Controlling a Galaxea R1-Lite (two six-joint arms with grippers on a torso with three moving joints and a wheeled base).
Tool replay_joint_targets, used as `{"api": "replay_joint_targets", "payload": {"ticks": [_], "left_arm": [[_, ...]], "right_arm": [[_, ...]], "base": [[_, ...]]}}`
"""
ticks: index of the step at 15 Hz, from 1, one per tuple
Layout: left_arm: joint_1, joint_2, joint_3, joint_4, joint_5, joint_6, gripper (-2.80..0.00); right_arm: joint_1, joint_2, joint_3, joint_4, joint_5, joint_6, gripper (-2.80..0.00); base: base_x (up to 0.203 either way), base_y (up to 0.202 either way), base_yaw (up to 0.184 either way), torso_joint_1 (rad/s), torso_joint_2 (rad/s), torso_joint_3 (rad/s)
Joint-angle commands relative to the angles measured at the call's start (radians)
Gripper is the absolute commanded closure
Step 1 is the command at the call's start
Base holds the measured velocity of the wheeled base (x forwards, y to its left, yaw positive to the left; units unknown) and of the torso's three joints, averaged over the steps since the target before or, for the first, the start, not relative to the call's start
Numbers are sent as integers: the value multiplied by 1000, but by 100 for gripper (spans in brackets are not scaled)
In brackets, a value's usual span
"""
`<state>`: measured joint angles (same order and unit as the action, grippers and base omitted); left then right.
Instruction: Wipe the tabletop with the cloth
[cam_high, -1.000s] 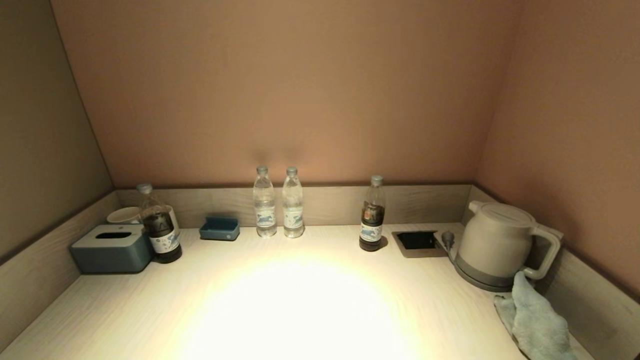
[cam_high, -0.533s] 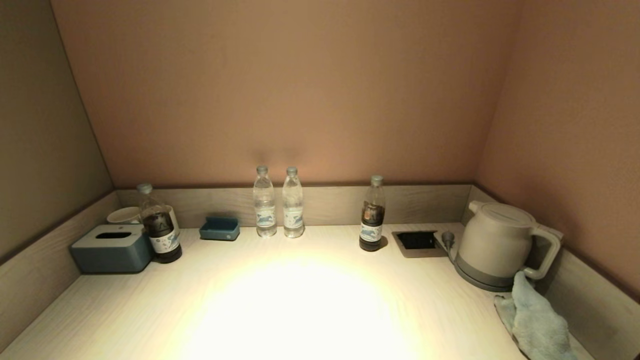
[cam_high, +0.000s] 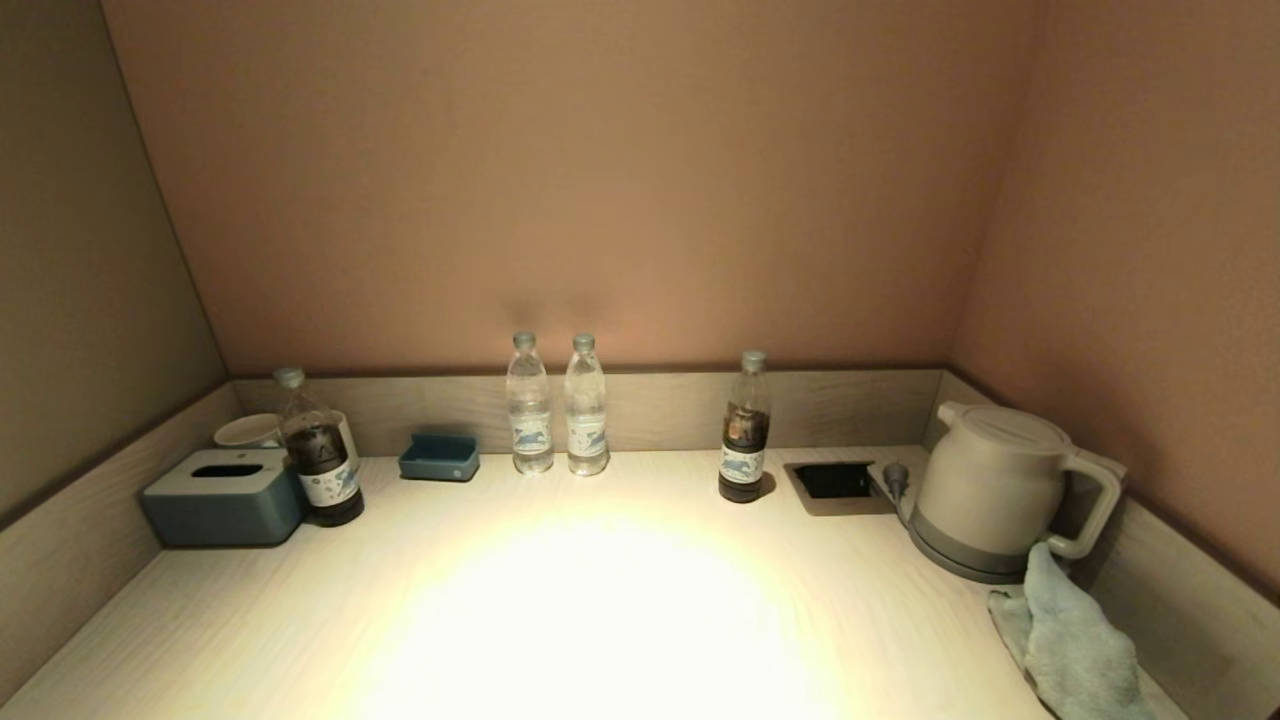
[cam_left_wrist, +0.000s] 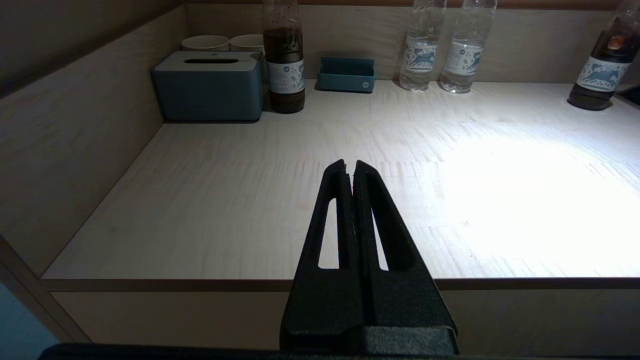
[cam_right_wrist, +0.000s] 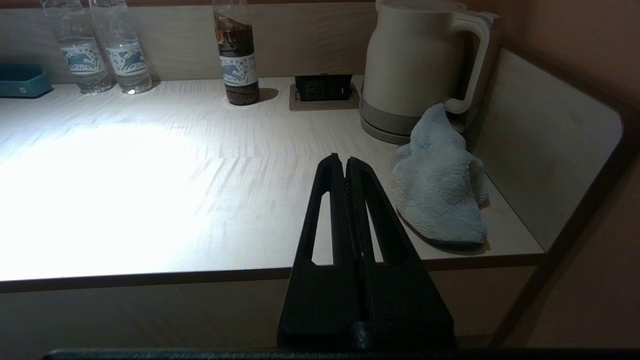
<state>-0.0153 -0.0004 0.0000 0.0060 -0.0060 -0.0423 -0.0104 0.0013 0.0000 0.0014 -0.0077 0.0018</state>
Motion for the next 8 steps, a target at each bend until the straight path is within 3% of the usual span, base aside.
{"api": "replay_joint_targets", "payload": {"ticks": [1, 8], "left_arm": [[0, 0, 0, 0, 0, -1, 0], [0, 0, 0, 0, 0, -1, 0]], "right_arm": [[0, -1, 0, -1, 3, -5, 0], [0, -1, 0, 2, 0, 15, 0]], "base": [[0, 0, 0, 0, 0, 0], [0, 0, 0, 0, 0, 0]]}}
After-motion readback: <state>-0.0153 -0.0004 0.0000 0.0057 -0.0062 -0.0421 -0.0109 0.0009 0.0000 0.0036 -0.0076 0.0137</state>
